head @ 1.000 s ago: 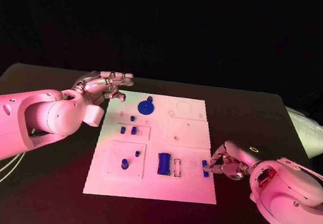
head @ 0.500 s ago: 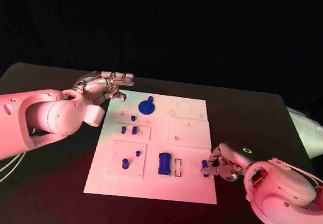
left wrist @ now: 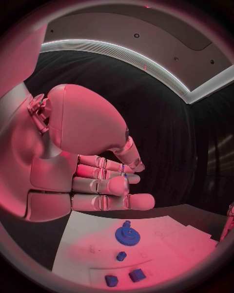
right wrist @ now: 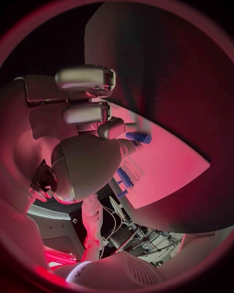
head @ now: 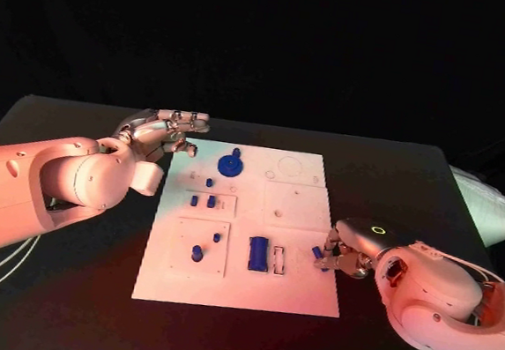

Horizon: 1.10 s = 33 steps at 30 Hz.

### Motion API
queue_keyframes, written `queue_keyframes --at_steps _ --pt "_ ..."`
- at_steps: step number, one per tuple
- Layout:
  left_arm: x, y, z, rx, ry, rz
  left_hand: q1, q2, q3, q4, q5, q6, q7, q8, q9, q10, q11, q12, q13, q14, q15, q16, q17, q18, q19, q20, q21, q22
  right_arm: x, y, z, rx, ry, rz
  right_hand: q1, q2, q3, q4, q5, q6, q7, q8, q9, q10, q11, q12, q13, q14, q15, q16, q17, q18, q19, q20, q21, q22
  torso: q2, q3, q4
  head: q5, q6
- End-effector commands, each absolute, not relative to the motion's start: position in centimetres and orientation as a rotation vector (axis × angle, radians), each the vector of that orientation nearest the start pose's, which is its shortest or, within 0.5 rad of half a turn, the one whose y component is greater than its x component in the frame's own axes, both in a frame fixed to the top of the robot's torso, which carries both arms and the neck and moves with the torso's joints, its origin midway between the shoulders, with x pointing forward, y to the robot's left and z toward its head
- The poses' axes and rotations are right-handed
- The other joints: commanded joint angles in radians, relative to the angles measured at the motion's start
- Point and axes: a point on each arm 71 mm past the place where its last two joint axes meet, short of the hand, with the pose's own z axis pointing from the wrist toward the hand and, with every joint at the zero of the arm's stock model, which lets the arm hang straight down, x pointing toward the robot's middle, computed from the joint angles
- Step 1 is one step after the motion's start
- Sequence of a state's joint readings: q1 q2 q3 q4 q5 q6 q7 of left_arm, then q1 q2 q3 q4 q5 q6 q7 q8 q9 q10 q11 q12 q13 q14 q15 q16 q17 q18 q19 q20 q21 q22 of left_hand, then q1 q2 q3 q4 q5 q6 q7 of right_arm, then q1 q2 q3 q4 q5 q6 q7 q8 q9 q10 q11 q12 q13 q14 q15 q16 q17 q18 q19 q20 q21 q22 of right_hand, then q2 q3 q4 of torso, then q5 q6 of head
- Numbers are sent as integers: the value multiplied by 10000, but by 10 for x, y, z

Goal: Assemble the parts on the task board

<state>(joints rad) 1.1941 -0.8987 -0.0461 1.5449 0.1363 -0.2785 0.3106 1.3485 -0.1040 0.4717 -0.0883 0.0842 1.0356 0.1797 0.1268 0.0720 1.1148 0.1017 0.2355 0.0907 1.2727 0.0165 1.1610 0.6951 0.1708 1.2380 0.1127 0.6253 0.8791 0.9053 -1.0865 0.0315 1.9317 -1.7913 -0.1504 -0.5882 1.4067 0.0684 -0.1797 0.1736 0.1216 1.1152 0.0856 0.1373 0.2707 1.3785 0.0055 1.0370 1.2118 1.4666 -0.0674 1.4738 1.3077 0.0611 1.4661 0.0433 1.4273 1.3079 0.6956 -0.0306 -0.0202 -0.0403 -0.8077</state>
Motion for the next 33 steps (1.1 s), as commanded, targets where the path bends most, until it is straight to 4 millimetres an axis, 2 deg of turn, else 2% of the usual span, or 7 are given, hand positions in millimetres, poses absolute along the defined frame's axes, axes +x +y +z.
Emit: queue_keyframes --at_steps 1,12,17,20,24,28,33 --pt "483 231 -190 -13234 14647 -15402 -73 -10 -63 -21 52 -72 7 59 0 -69 24 19 16 -36 5 -14 -13 96 -51 17 -34 -12 356 -217 -261 -3489 19838 1533 298 66 196 -73 -80 -9 -32 -75 -89 -25 -45 -53 -18 720 -3 -25 1005 -70 -4 -26 -28 210 -1 5 -4 20 -13" --pt "483 231 -190 -13213 14684 -15402 -73 -10 -63 -21 52 -72 7 59 0 -69 24 19 16 -36 5 -14 -13 96 -51 17 -34 -12 357 -211 -269 -3982 20106 1294 524 -7 514 -208 58 23 -31 -143 -131 -48 -51 -121 -34 726 -9 -14 1039 -72 0 -38 -30 219 -7 -7 -4 3 -15" --pt "483 230 -190 -13204 14714 -15422 -73 -10 -63 -21 52 -72 7 59 0 -69 24 19 16 -36 5 -14 -13 96 -51 17 -34 -12 357 -209 -271 -3838 20207 1394 855 -72 1018 -384 1321 80 -57 -217 -183 -92 -84 -217 -64 731 -48 -9 1064 -74 11 -71 -23 240 -5 -5 11 8 1" --pt "483 230 -190 -13201 14724 -15423 -49 10 -93 -37 57 -83 2 82 2 -88 18 66 18 -44 -1 -9 -41 103 -52 16 -59 -31 356 -208 -270 -3222 20204 1785 1174 30 1534 -579 1443 128 -75 -234 -195 -90 -112 -255 -79 739 -69 8 1098 -83 31 -95 -2 277 -5 -10 5 19 -11" --pt "482 231 -190 -13198 14728 -15419 -49 10 -93 -37 57 -83 2 82 2 -88 18 66 18 -44 -1 -9 -41 103 -52 16 -59 -31 355 -208 -268 -1659 20288 2689 1084 -86 2147 -617 1968 144 -46 -272 -205 -70 -101 -322 -117 745 -49 19 1124 -91 50 -100 21 314 -8 -5 2 48 -21" --pt "482 231 -190 -13191 14736 -15415 -46 11 -94 -39 57 -84 1 83 2 -90 18 68 18 -46 -1 -10 -45 103 -51 16 -58 -31 355 -209 -263 515 20303 3740 414 -272 2854 -239 2385 125 -79 -338 -223 -2 -71 -341 -125 746 -39 13 1124 -92 54 -80 24 322 -10 -9 9 48 -14" --pt "482 230 -190 -13182 14748 -15420 -43 13 -95 -41 58 -85 1 84 2 -92 17 71 18 -48 -1 -11 -49 102 -50 16 -57 -30 355 -208 -254 2730 20125 4711 -282 -511 3382 208 2253 170 -81 -367 -229 79 -101 -252 -50 754 -47 27 1156 -94 66 -85 34 340 -9 -4 0 83 -20"
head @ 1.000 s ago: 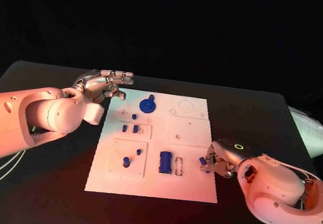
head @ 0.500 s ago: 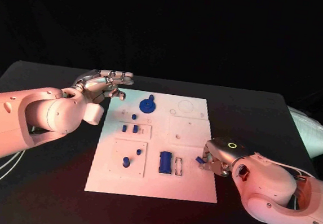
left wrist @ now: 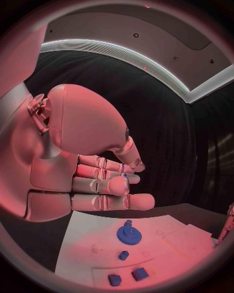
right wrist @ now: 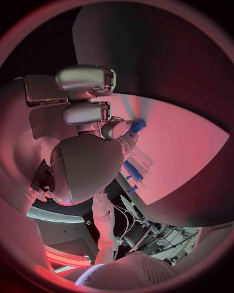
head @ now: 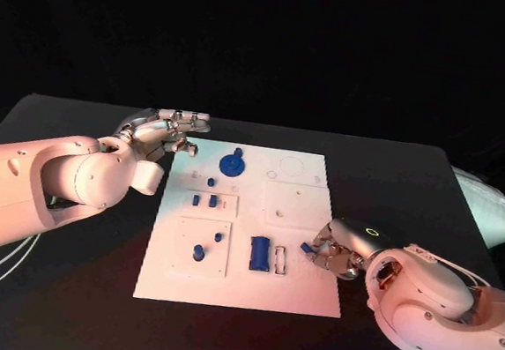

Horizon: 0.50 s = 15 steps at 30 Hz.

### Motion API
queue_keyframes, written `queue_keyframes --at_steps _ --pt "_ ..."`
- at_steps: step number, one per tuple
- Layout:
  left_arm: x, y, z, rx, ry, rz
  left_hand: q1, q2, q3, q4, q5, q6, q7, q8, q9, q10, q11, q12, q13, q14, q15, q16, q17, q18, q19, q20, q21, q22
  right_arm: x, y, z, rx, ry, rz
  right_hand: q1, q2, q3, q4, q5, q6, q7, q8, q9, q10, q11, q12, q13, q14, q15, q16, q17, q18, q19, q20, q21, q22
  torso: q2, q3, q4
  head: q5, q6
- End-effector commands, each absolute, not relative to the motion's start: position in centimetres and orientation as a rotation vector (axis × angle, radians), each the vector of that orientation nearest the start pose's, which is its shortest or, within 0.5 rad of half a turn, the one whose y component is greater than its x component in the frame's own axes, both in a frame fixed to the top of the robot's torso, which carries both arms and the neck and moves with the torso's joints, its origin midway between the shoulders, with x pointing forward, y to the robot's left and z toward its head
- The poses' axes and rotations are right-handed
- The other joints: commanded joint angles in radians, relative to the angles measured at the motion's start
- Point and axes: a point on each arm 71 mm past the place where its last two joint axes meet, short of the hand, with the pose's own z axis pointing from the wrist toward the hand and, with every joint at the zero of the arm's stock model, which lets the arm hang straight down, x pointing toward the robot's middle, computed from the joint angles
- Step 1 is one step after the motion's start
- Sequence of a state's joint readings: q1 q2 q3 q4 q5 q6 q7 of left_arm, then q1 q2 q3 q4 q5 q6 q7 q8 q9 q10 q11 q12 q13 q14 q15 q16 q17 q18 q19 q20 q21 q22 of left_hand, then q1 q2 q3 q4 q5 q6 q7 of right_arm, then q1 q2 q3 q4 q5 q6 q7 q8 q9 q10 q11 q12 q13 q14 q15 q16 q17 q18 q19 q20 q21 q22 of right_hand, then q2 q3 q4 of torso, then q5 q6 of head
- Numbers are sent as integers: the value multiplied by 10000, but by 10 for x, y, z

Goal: Assemble the parts on the task board

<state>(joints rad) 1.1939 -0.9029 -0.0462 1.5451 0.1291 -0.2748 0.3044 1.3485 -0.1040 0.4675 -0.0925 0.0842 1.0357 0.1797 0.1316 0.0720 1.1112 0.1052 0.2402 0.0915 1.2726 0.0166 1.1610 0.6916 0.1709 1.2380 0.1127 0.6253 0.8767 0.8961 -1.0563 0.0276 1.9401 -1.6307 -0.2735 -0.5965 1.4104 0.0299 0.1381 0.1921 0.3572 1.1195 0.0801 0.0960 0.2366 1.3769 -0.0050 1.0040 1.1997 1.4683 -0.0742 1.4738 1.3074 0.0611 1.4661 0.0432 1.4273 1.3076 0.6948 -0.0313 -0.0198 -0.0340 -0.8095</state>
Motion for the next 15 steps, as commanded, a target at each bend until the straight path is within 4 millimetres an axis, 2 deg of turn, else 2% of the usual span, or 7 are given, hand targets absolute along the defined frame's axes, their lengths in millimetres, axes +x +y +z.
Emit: queue_keyframes --at_steps 1,6,10,15 --pt "482 230 -190 -13182 14750 -15420 -43 13 -53 1 58 -85 1 37 2 -57 -18 23 10 -46 -3 -11 -15 101 -50 16 -57 -7 354 -208 -253 2985 20105 4839 -404 -196 314 66 -134 137 -29 42 112 105 2 94 87 739 17 32 1168 -94 67 -89 34 345 0 4 -5 23 -6" --pt "482 230 -189 -13178 14763 -15429 -43 13 -53 1 58 -85 1 37 2 -57 -18 23 10 -46 -3 -11 -15 101 -50 16 -57 -7 353 -202 -247 3736 20038 5330 -786 -533 850 213 -199 193 -32 30 126 153 1 161 160 747 9 47 1198 -97 78 -98 44 366 6 4 -6 19 -8" --pt "482 229 -189 -13172 14783 -15452 -43 13 -53 1 58 -85 1 37 2 -57 -18 23 10 -46 -3 -11 -15 101 -50 16 -57 -7 351 -196 -247 3763 20344 5502 -999 -651 1005 295 -202 242 -33 41 142 174 2 152 162 753 13 61 1223 -106 99 -99 71 411 3 1 -7 22 -29" --pt "482 227 -189 -13142 14831 -15505 -22 20 -54 -12 61 -90 -1 43 2 -64 -20 36 10 -48 -5 -8 -19 104 -51 15 -67 -14 351 -191 -250 3607 20739 5581 -1193 -801 1068 302 -6 348 -66 82 175 241 -23 142 154 770 -7 115 1309 -123 138 -110 123 494 2 -6 3 13 -40"
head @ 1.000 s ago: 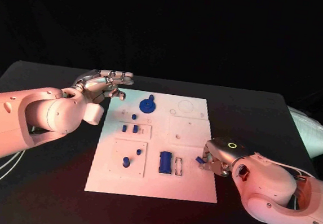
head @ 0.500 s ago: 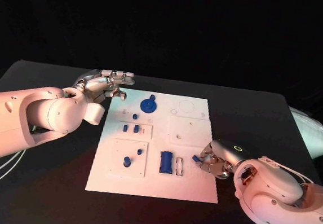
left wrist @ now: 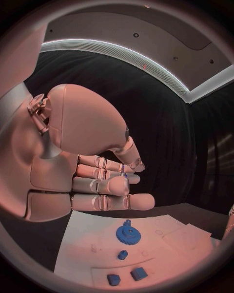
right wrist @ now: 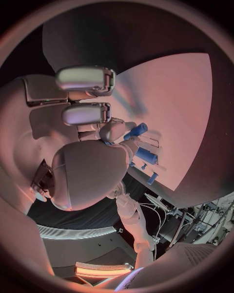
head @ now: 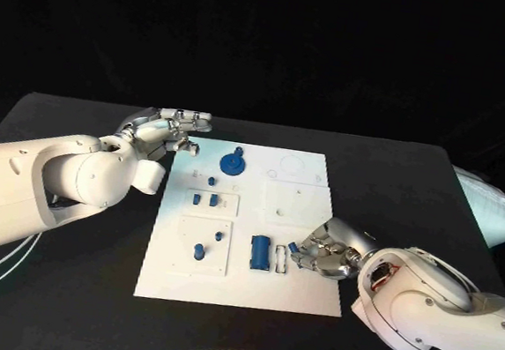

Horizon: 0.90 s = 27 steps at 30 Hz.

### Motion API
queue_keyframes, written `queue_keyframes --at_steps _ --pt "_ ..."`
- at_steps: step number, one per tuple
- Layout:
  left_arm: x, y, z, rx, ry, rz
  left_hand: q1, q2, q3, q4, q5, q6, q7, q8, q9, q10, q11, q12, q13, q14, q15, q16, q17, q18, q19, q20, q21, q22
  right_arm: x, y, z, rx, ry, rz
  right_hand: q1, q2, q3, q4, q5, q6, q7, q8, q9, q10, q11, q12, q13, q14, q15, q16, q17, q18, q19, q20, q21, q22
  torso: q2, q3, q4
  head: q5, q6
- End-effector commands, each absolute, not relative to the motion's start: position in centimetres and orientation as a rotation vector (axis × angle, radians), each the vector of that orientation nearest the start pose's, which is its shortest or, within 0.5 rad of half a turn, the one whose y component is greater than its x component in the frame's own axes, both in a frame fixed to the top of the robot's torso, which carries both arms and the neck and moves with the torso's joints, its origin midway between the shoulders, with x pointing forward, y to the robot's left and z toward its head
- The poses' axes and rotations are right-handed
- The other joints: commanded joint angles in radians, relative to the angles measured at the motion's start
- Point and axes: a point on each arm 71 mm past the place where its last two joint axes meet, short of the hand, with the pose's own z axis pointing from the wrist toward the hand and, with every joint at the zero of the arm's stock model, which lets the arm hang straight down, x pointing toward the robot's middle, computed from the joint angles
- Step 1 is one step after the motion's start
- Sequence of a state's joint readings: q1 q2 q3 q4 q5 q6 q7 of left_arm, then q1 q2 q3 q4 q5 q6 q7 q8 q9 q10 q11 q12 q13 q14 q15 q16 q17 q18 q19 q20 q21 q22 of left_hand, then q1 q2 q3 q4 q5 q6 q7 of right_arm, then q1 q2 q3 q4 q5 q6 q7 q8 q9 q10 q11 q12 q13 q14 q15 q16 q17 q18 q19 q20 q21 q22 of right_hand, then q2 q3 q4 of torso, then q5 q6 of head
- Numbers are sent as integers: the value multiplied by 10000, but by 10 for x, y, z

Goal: Assemble the parts on the task board

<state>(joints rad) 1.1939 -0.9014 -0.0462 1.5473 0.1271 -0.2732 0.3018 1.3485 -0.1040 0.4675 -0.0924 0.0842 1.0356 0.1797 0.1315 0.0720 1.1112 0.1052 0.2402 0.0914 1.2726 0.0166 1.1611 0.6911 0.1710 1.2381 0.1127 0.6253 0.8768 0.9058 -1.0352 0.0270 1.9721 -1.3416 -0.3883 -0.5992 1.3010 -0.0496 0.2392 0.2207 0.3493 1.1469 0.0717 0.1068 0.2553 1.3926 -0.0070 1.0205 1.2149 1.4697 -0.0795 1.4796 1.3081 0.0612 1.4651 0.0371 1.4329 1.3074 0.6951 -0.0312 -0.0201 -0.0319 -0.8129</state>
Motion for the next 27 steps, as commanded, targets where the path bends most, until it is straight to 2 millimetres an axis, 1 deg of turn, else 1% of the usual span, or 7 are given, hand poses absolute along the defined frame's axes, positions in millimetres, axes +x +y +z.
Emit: queue_keyframes --at_steps 1,4,8,15,18,21,27 --pt "482 227 -189 -13137 14839 -15517 -22 20 -54 -13 61 -90 -1 43 3 -65 -20 36 12 -48 -5 -8 -14 103 -52 15 -67 -15 351 -190 -251 3587 20779 5603 -136 -23 54 26 92 85 17 -23 -9 95 -4 -19 5 757 45 61 1306 -126 152 -50 72 504 1 -2 2 9 0" --pt "481 226 -189 -13129 14857 -15536 -22 20 -54 -13 61 -90 -1 43 3 -65 -20 36 12 -48 -5 -8 -14 103 -52 15 -67 -15 351 -187 -252 3512 20886 5655 -273 -77 24 65 163 116 11 -13 4 130 -9 8 23 762 41 78 1332 -131 163 -54 86 525 -3 1 -10 43 1" --pt "481 226 -189 -13125 14862 -15541 -9 23 -57 -22 62 -93 -1 47 3 -69 -21 45 12 -48 -7 -4 -12 104 -52 14 -71 -19 352 -183 -253 3329 21011 5663 -342 -101 10 71 241 173 -11 14 23 190 -21 172 133 763 34 78 1333 -131 165 -58 88 529 -6 -6 -1 57 -1" --pt "481 227 -189 -13127 14856 -15531 -9 23 -57 -22 62 -93 -1 47 3 -69 -21 45 12 -48 -7 -4 -12 104 -52 14 -71 -19 353 -177 -256 3092 21051 5698 -364 -113 2 71 255 189 -16 22 29 195 -25 182 142 762 30 75 1329 -131 165 -60 88 529 3 11 2 110 -7" --pt "481 227 -189 -13126 14858 -15534 -9 23 -57 -22 62 -93 -1 47 3 -69 -21 45 12 -48 -7 -4 -12 104 -52 14 -71 -19 354 -176 -258 3006 21045 5673 -385 -122 -7 75 264 194 -16 24 31 198 -26 186 147 760 28 70 1321 -130 164 -62 87 527 0 7 -4 118 -7" --pt "481 227 -189 -13126 14856 -15533 -9 23 -57 -22 62 -93 -1 47 3 -69 -21 45 12 -48 -7 -4 -12 104 -52 14 -71 -19 354 -175 -259 2905 21046 5623 -494 -121 -39 121 277 214 -19 31 41 206 -28 188 156 761 25 73 1328 -130 164 -67 87 528 1 2 -2 122 -9" --pt "481 227 -189 -13125 14851 -15532 -9 23 -57 -22 62 -93 -1 47 3 -69 -21 45 12 -48 -7 -4 -12 104 -52 14 -71 -19 355 -173 -260 2763 21072 5612 -855 -60 -153 332 270 273 -32 56 70 245 -33 253 220 761 22 73 1331 -133 168 -70 93 540 4 11 -9 130 -17"
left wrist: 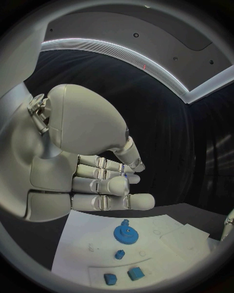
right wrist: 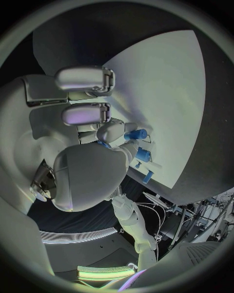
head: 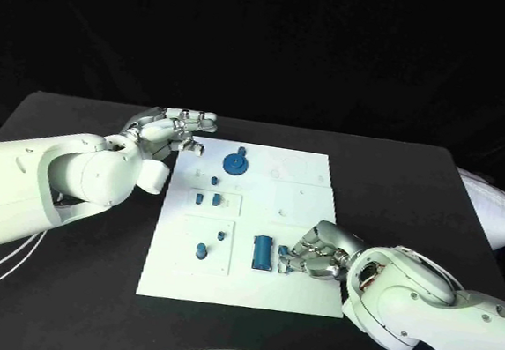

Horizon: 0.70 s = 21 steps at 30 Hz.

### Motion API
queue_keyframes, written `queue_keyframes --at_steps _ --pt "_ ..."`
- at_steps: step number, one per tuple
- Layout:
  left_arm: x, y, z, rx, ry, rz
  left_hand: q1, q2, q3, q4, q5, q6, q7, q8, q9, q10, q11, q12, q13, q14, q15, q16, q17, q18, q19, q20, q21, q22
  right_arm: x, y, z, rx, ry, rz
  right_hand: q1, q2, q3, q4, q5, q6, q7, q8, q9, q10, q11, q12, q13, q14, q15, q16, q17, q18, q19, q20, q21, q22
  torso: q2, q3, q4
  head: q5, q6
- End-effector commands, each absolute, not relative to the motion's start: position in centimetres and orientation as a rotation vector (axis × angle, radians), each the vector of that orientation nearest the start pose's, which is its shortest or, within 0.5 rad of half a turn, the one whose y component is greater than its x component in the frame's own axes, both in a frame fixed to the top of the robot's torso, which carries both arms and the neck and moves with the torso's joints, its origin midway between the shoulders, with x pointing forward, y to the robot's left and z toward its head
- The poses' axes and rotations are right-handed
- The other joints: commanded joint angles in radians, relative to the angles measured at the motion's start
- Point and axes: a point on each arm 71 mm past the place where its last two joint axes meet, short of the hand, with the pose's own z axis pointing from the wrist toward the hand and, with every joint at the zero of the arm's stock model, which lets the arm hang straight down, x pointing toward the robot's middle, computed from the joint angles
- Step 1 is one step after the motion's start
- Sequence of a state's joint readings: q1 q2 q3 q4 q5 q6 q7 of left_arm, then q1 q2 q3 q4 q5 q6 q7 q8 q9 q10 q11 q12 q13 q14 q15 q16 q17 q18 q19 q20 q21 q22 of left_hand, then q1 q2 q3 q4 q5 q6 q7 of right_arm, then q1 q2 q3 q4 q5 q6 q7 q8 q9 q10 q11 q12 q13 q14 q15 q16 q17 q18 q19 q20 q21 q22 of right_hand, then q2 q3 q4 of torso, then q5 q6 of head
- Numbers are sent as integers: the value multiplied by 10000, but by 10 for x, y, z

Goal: Assemble the parts on the task board

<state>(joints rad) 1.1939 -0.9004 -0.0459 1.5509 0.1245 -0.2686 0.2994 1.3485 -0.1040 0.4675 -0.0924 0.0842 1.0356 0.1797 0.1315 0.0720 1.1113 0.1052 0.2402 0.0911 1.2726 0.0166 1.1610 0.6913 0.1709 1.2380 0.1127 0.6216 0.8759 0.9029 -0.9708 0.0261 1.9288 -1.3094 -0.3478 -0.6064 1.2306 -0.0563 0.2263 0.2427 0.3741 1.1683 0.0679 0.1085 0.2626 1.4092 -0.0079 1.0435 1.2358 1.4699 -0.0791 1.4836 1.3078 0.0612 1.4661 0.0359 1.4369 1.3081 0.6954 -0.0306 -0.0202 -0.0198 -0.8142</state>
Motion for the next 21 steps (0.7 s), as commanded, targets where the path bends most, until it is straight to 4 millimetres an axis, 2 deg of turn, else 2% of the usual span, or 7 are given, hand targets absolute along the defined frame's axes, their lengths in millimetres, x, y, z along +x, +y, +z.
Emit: queue_keyframes --at_steps 1,10,16,21 --pt "481 227 -189 -13125 14852 -15533 -9 23 -57 -22 62 -93 -2 48 3 -69 -21 45 14 -48 -7 -4 -14 105 -52 14 -34 -10 355 -172 -260 2738 21085 5615 -220 11 -55 153 26 64 5 42 2 83 -25 25 14 759 18 35 1338 -133 157 -59 52 533 -1 5 -8 10 -9" --pt "481 227 -189 -13127 14855 -15531 -9 23 -57 -22 62 -93 -2 48 3 -69 -21 45 14 -48 -7 -4 -14 105 -52 14 -34 -10 355 -170 -260 2533 21125 5619 -786 75 -523 423 702 232 -64 152 86 200 -75 346 285 765 -24 51 1371 -138 170 -85 66 564 -6 4 -12 18 -17" --pt "481 227 -189 -13127 14867 -15539 -2 30 -67 -29 62 -96 1 57 4 -76 -19 62 15 -49 -7 2 -17 105 -49 13 -37 -13 354 -168 -259 2431 21061 5663 -1080 126 -871 456 921 281 -91 200 123 243 -97 448 392 772 -41 72 1406 -141 176 -99 72 578 -4 6 -10 20 -22" --pt "481 227 -189 -13134 14869 -15528 -2 30 -67 -29 62 -96 1 57 4 -76 -19 62 15 -49 -7 2 -17 105 -49 13 -37 -13 353 -168 -257 2341 20893 5701 -1261 133 -1145 463 928 294 -107 222 143 268 -108 505 459 773 -51 76 1415 -142 179 -109 74 585 -1 8 -9 33 -25"
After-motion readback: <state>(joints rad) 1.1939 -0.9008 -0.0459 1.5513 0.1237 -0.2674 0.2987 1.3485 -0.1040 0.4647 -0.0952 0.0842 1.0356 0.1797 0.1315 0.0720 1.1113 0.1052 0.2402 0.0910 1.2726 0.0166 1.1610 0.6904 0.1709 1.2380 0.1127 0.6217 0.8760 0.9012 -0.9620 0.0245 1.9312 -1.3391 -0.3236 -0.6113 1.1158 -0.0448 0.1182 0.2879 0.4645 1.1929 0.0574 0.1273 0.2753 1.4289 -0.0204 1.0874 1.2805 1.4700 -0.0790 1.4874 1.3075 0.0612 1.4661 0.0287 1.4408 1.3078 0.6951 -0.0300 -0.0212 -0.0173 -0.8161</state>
